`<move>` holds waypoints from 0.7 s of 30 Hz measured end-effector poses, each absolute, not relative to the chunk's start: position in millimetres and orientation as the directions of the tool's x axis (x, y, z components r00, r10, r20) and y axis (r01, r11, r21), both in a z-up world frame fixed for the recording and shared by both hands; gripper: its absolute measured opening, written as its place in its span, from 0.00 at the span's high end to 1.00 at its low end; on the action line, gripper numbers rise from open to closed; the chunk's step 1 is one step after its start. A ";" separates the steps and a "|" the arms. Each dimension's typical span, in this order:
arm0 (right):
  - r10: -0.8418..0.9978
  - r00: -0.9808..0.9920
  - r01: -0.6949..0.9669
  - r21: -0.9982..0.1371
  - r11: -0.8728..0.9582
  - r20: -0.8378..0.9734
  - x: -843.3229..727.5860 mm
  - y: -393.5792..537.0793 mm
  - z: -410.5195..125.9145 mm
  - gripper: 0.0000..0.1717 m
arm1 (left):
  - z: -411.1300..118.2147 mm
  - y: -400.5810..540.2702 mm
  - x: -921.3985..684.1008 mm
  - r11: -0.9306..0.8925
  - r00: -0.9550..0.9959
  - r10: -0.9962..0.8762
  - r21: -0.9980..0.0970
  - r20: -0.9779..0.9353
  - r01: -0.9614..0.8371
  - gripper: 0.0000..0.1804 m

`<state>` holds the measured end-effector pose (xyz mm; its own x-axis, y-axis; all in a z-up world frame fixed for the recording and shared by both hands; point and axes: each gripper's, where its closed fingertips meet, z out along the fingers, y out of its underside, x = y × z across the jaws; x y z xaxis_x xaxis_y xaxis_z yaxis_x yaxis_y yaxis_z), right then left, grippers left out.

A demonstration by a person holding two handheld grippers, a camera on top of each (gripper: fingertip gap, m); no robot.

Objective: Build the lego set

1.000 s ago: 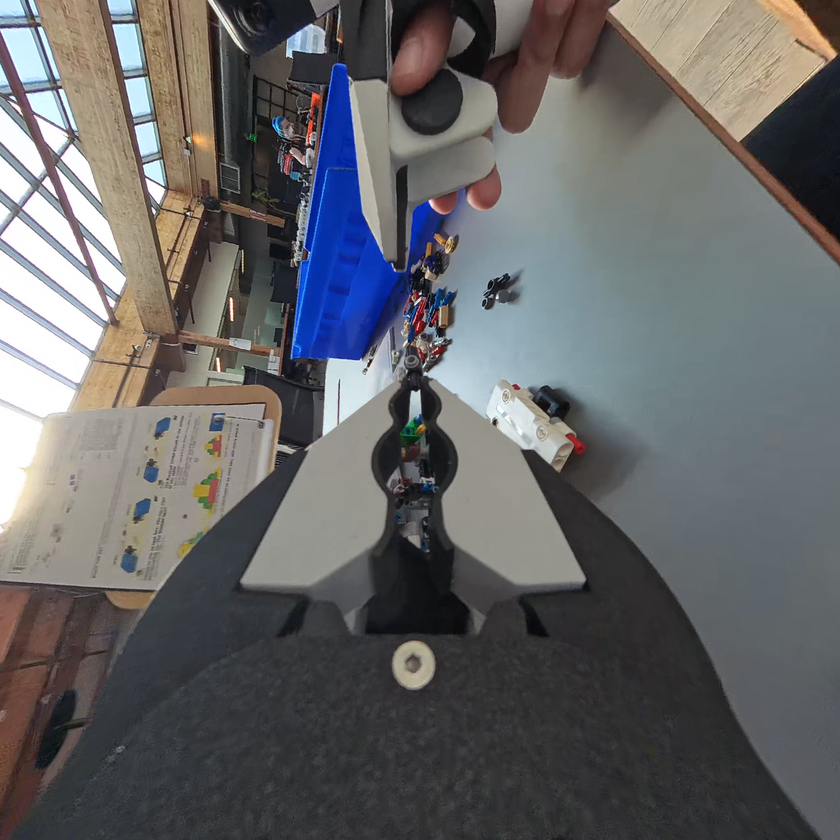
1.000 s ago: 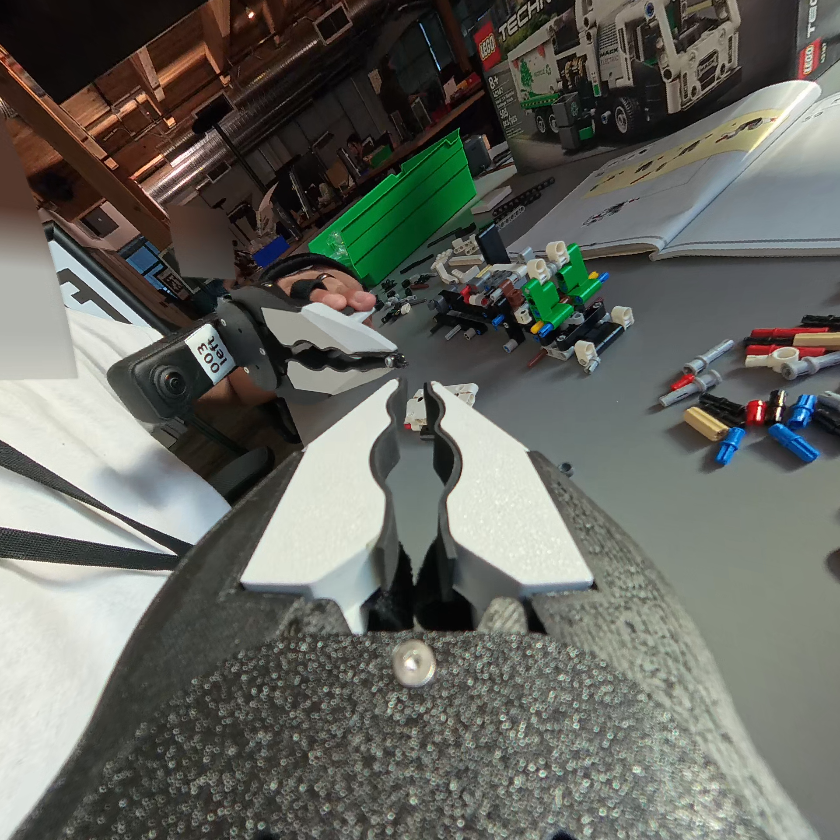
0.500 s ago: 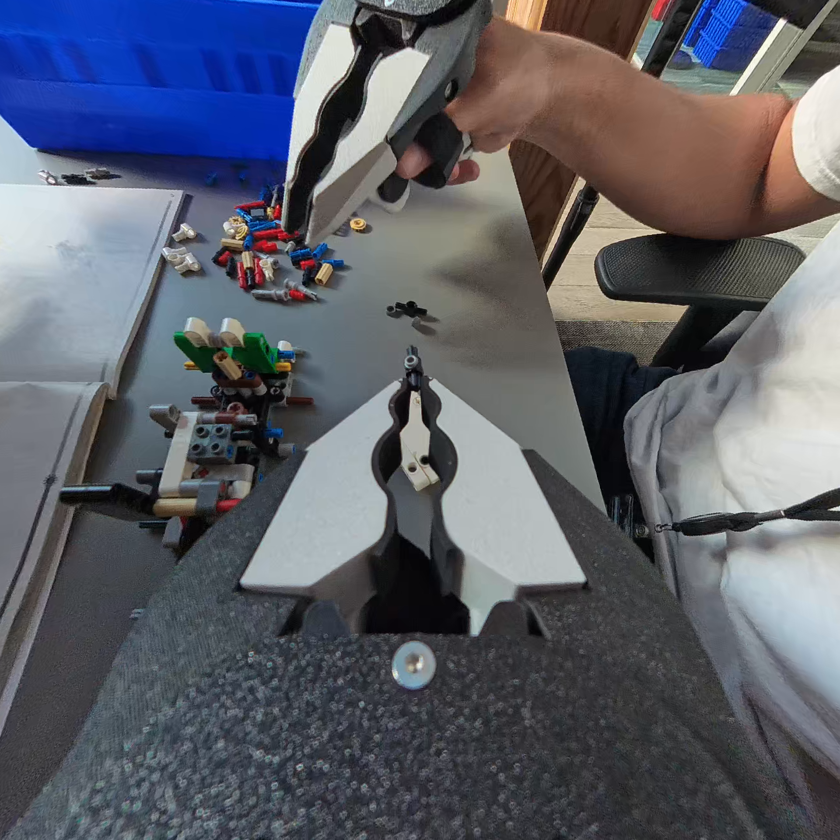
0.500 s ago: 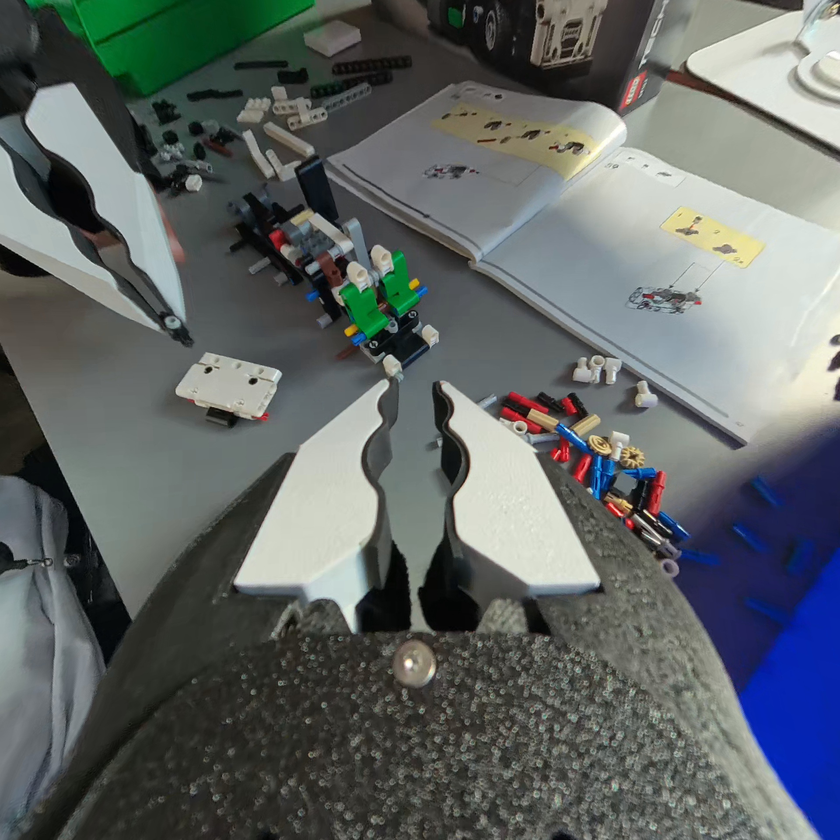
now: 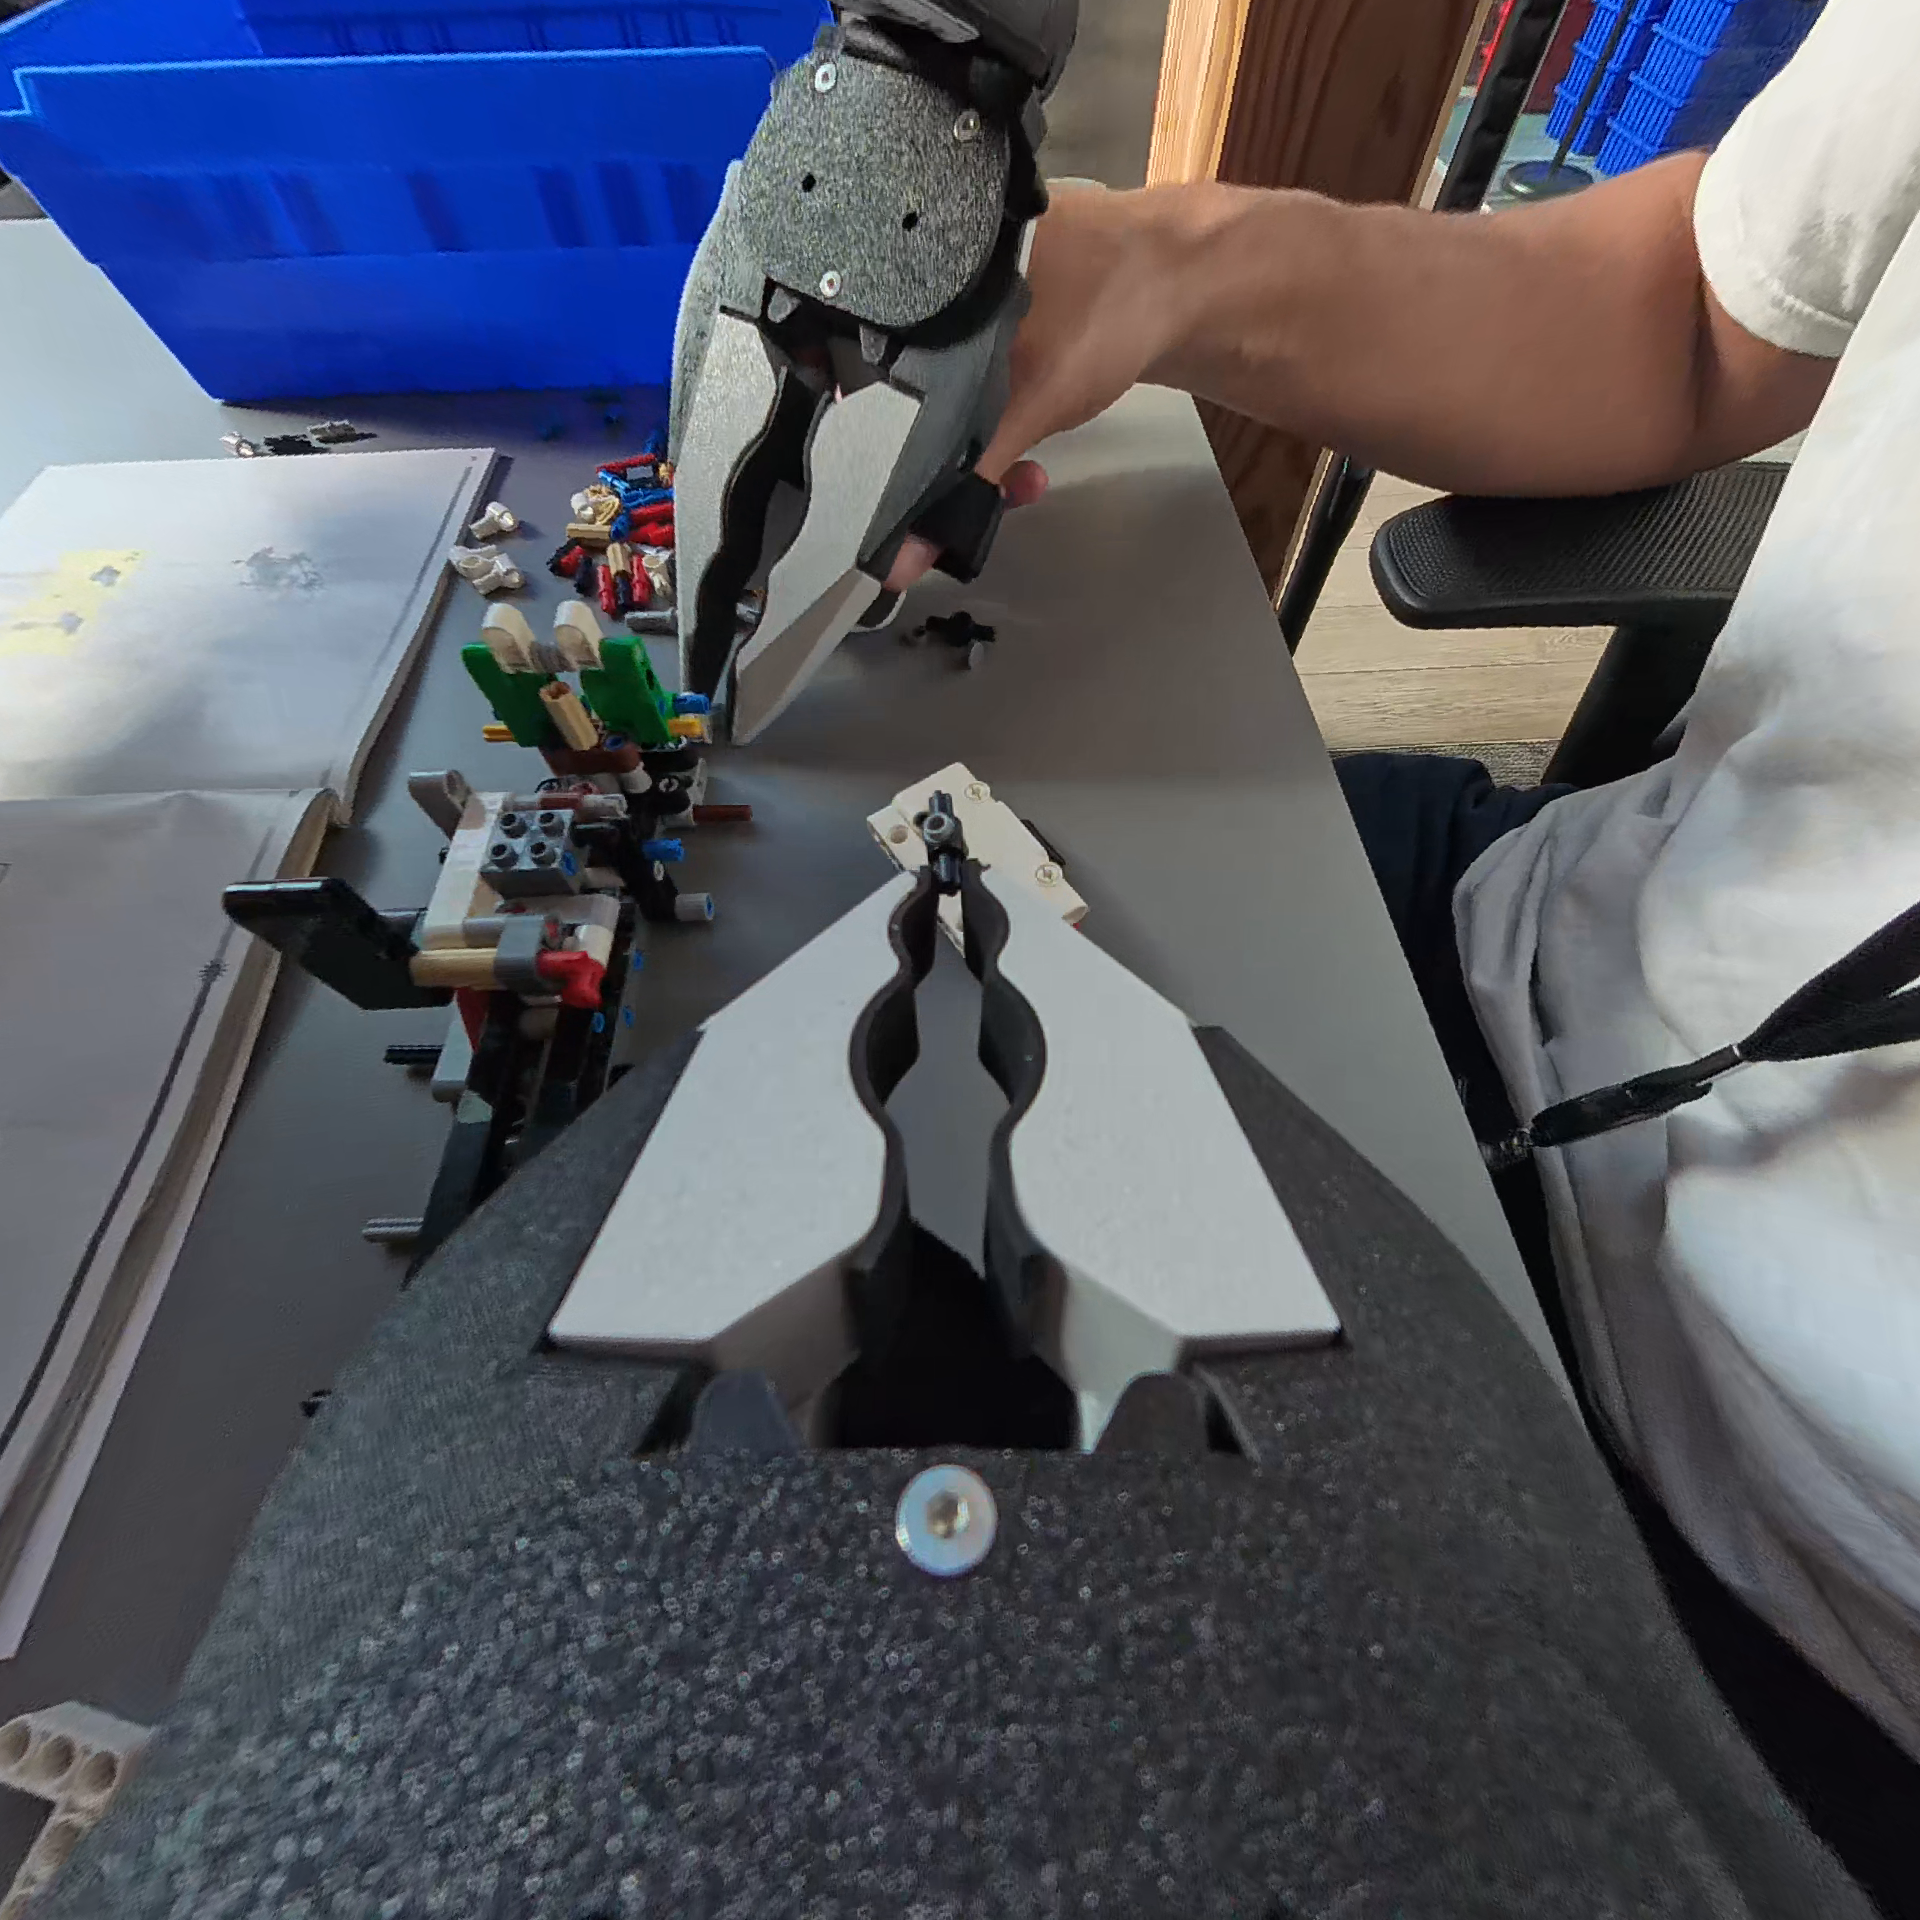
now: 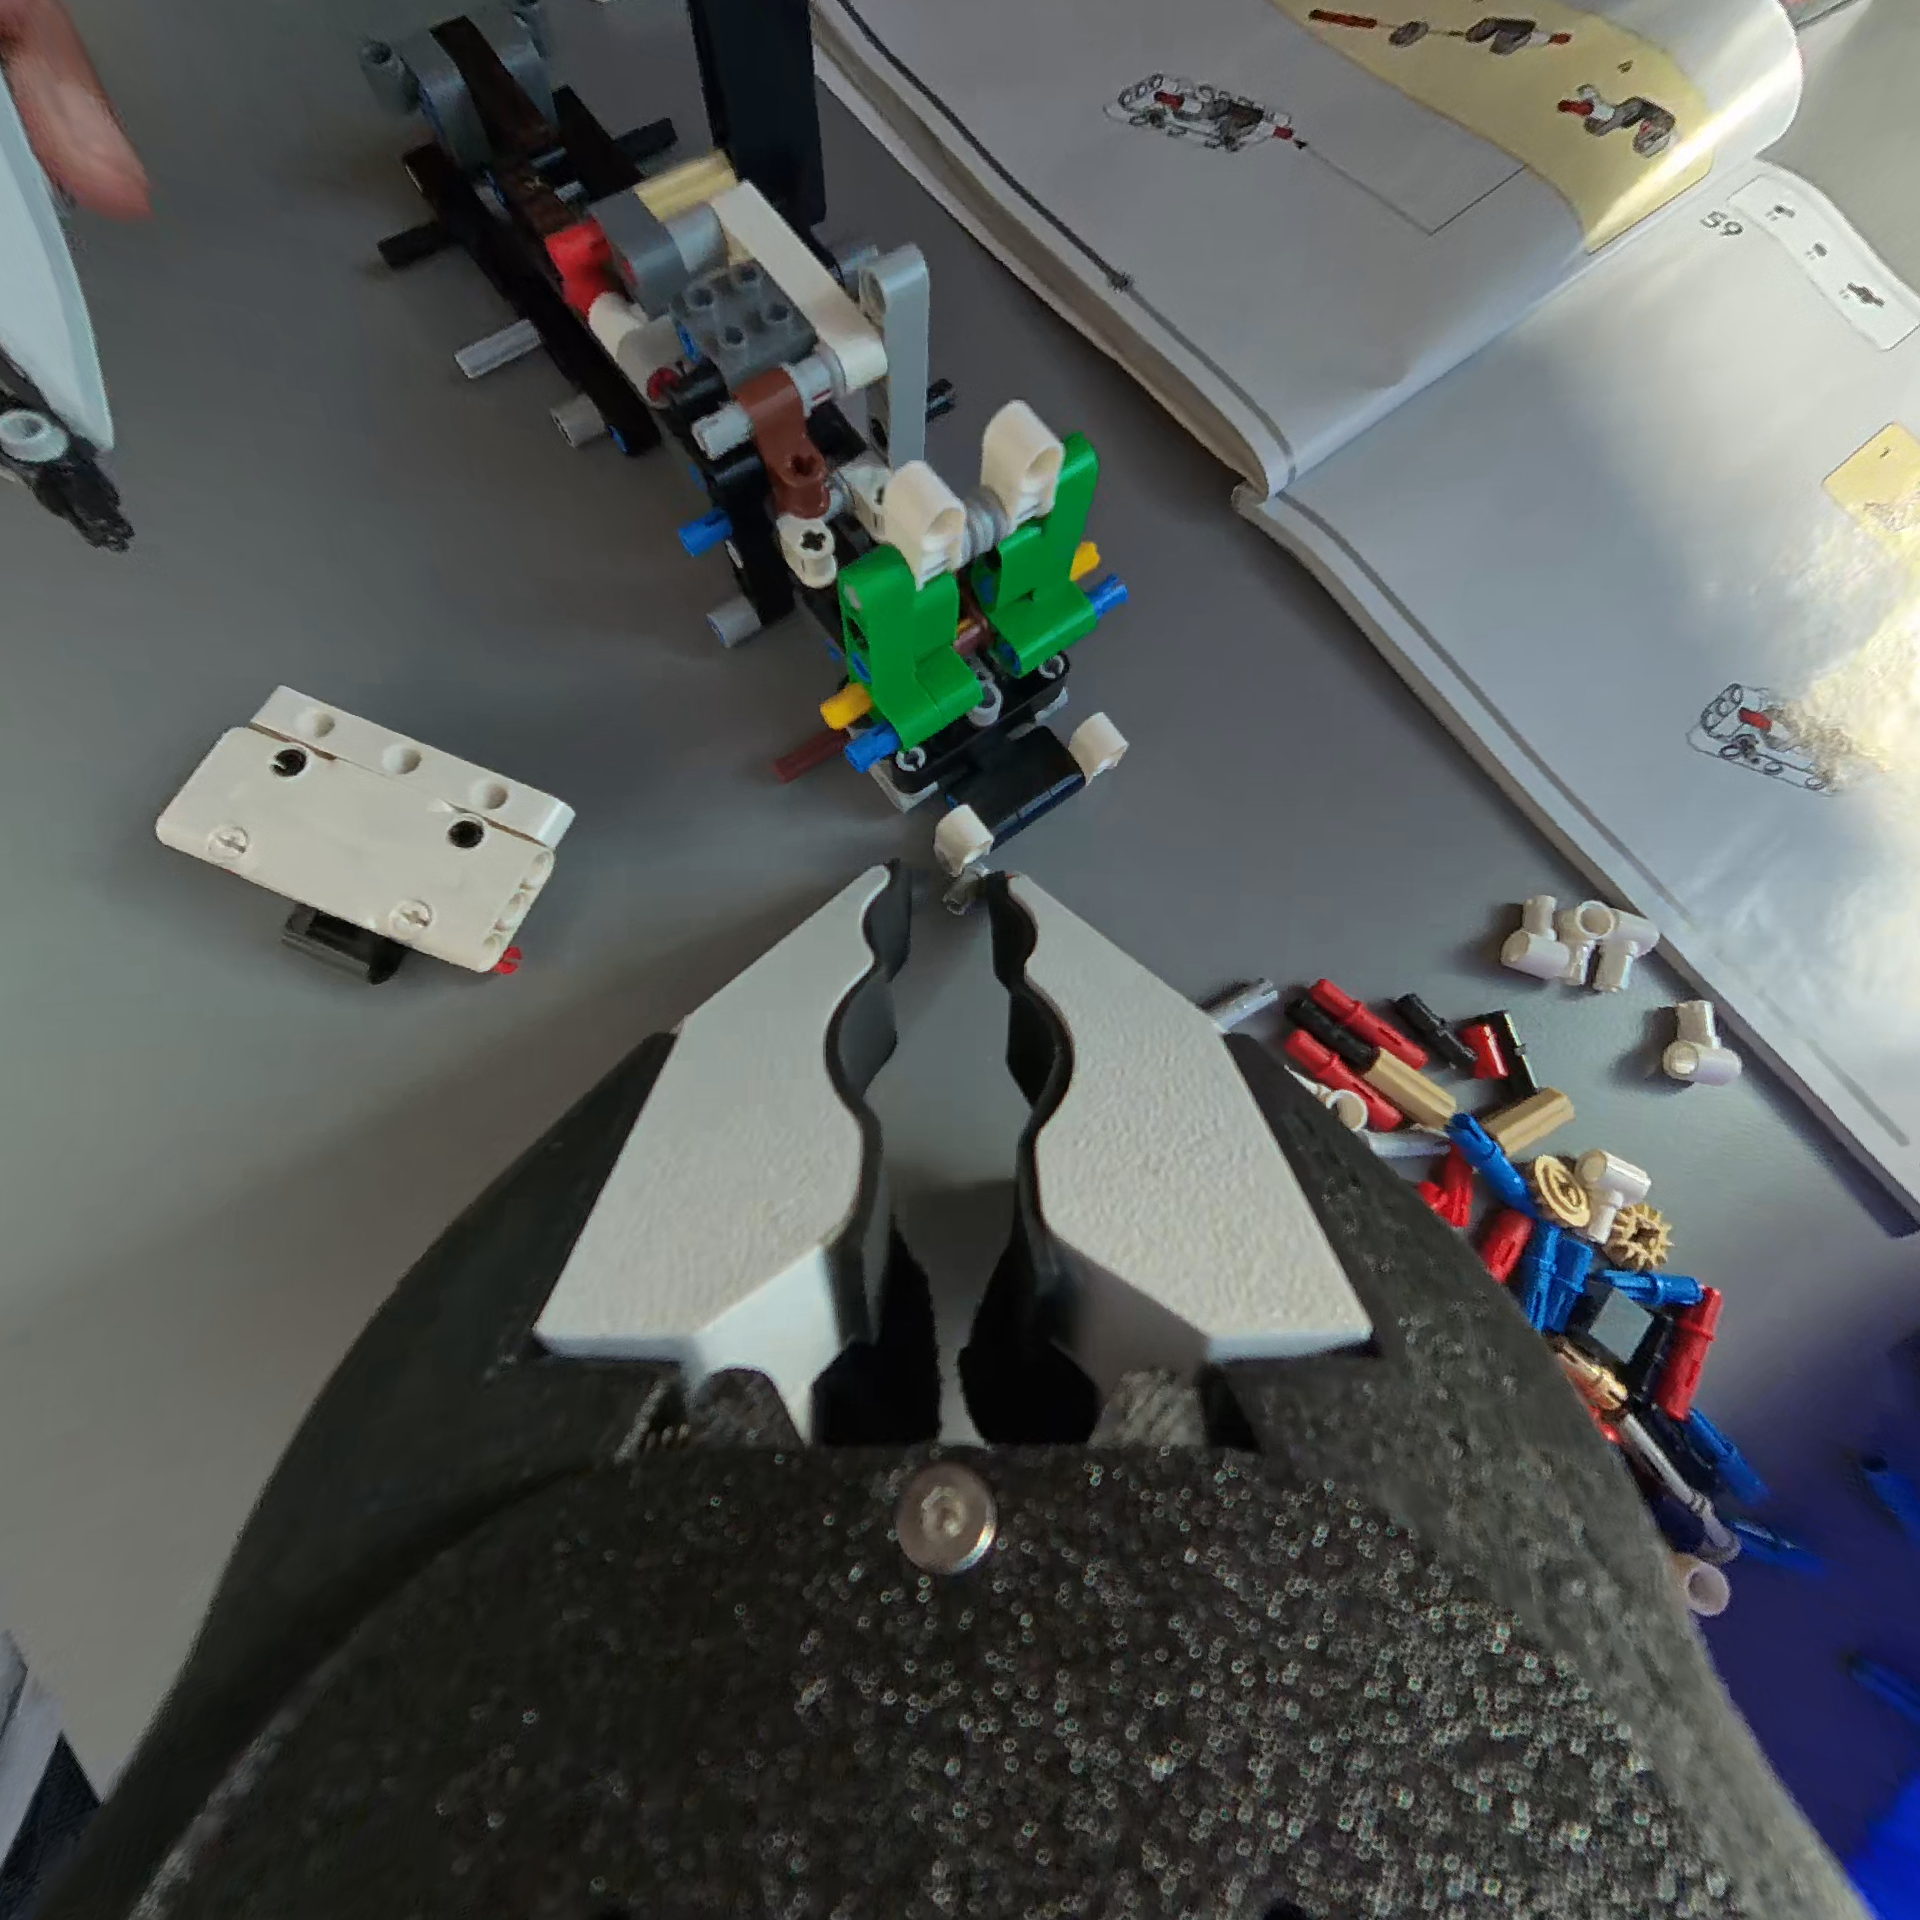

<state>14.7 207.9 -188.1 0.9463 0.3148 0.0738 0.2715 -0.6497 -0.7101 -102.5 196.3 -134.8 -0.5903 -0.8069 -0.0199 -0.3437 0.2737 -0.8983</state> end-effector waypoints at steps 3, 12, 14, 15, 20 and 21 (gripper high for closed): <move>0.289 0.952 0.273 -0.697 -0.663 0.097 17.7 208.0 -188.2 0.96 | -140.6 194.7 -104.1 0.301 -0.599 -0.800 -0.886 -0.033 -0.354 0.99; 0.350 0.935 0.288 -0.683 -0.671 0.050 6.3 151.4 -176.3 0.98 | -148.1 202.8 -101.7 0.234 -0.576 -0.816 -0.884 0.048 -0.405 0.99; 0.342 0.939 0.268 -0.698 -0.664 0.035 5.1 145.5 -176.6 0.98 | -147.5 204.3 -101.2 0.225 -0.570 -0.820 -0.885 0.054 -0.408 0.99; 0.331 0.943 0.247 -0.705 -0.665 0.019 5.4 145.3 -178.2 0.98 | -147.8 204.4 -101.2 0.229 -0.570 -0.820 -0.884 0.050 -0.407 0.99; 0.323 0.946 0.259 -0.688 -0.677 0.038 8.9 151.1 -188.2 0.98 | -150.5 198.5 -102.6 0.254 -0.580 -0.814 -0.877 0.033 -0.407 0.99; 0.322 0.946 0.254 -0.688 -0.680 0.031 9.1 151.6 -187.5 0.95 | -151.2 198.1 -102.8 0.260 -0.580 -0.814 -0.876 0.027 -0.406 0.99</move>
